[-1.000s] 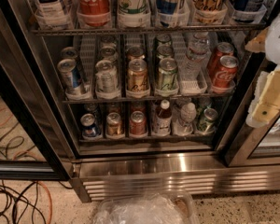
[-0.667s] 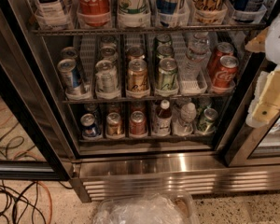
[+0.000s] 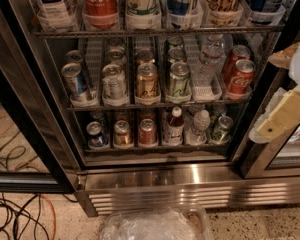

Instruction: Pick 7up can from middle shelf of fridge

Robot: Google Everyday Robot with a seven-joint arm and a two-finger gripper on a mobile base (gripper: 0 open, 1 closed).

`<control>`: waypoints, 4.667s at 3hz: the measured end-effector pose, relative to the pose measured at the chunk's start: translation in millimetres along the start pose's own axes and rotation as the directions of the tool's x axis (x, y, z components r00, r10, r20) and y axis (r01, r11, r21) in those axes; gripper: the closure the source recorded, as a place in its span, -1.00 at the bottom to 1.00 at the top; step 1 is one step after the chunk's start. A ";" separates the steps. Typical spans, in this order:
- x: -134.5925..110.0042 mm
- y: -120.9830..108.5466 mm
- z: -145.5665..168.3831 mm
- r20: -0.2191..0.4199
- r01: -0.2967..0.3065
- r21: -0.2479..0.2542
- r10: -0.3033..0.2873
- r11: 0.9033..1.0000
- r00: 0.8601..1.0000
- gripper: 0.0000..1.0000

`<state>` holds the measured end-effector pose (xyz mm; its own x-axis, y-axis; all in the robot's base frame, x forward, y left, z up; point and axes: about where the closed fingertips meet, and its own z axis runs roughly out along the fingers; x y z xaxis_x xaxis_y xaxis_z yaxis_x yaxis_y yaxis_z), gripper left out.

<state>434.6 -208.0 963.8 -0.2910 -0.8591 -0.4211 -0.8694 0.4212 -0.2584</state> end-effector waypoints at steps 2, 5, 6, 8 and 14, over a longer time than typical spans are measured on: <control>-17.9 14.9 17.5 0.210 -0.097 -0.079 0.112 0.992 0.971 -1.00; -31.5 23.7 15.5 0.297 -0.130 -0.074 0.146 0.989 0.944 -1.00; -39.9 29.5 23.9 0.371 -0.192 -0.039 0.192 0.981 0.909 -1.00; -70.7 47.5 65.2 0.525 -0.325 -0.011 0.282 0.946 0.803 -1.00; -24.4 -4.2 141.3 0.718 -0.543 0.215 0.245 0.812 0.651 -1.00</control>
Offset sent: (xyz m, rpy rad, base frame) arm 0.0015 0.0102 -0.0193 0.1579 -0.0018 -0.0140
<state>501.7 -147.7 852.2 -0.1157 -0.2470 -0.9621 -0.4624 0.8706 -0.1679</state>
